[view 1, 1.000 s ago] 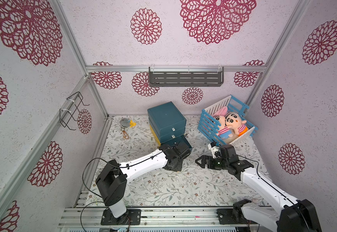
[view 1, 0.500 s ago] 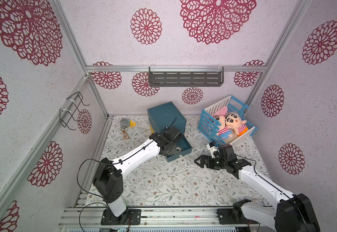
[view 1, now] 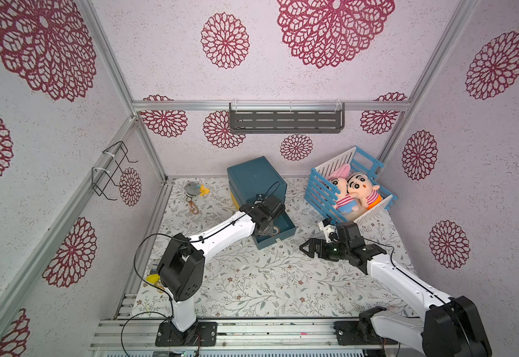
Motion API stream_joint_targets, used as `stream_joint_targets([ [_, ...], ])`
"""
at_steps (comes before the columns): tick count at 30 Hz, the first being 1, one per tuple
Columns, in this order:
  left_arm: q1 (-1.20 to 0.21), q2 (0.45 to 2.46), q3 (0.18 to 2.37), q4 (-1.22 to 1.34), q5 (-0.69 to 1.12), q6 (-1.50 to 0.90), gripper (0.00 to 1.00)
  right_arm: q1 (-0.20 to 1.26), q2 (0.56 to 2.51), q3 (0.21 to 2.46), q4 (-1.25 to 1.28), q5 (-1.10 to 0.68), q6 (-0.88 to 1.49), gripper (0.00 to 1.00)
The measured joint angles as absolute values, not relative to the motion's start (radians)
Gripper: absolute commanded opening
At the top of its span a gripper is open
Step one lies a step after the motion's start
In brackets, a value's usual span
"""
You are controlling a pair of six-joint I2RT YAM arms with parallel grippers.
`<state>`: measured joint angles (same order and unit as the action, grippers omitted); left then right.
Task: Place the transparent tape into the drawer according to color
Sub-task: Place the tape in the drawer.
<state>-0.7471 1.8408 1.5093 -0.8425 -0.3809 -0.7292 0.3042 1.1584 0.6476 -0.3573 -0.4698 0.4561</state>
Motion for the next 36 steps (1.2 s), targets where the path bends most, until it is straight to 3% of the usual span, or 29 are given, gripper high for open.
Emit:
stream_joint_targets([
  [2,-0.747,1.843,1.498,-0.829,-0.395,-0.730,0.12,0.303,1.158,0.648,-0.357,-0.470,0.456,0.99],
  [5,-0.747,1.853,1.484,-0.817,-0.410,-0.729,0.43,0.303,1.158,0.648,-0.357,-0.470,0.456,0.99],
  [7,-0.747,1.859,1.474,-0.802,-0.413,-0.735,0.56,0.303,1.158,0.648,-0.357,-0.470,0.456,0.99],
  [10,-0.747,1.863,1.471,-0.792,-0.415,-0.733,0.67,0.303,1.158,0.648,-0.355,-0.470,0.456,0.99],
  [17,-0.747,1.845,1.461,-0.768,-0.410,-0.728,0.81,0.303,1.158,0.648,-0.337,-0.470,0.456,0.99],
  [26,-0.744,1.621,1.424,-0.749,-0.389,-0.710,0.99,0.350,1.195,0.673,-0.292,-0.439,0.456,0.99],
  [36,-0.585,1.545,1.522,-0.740,-0.296,-0.677,0.97,0.473,1.286,0.729,-0.196,-0.339,0.455,0.99],
])
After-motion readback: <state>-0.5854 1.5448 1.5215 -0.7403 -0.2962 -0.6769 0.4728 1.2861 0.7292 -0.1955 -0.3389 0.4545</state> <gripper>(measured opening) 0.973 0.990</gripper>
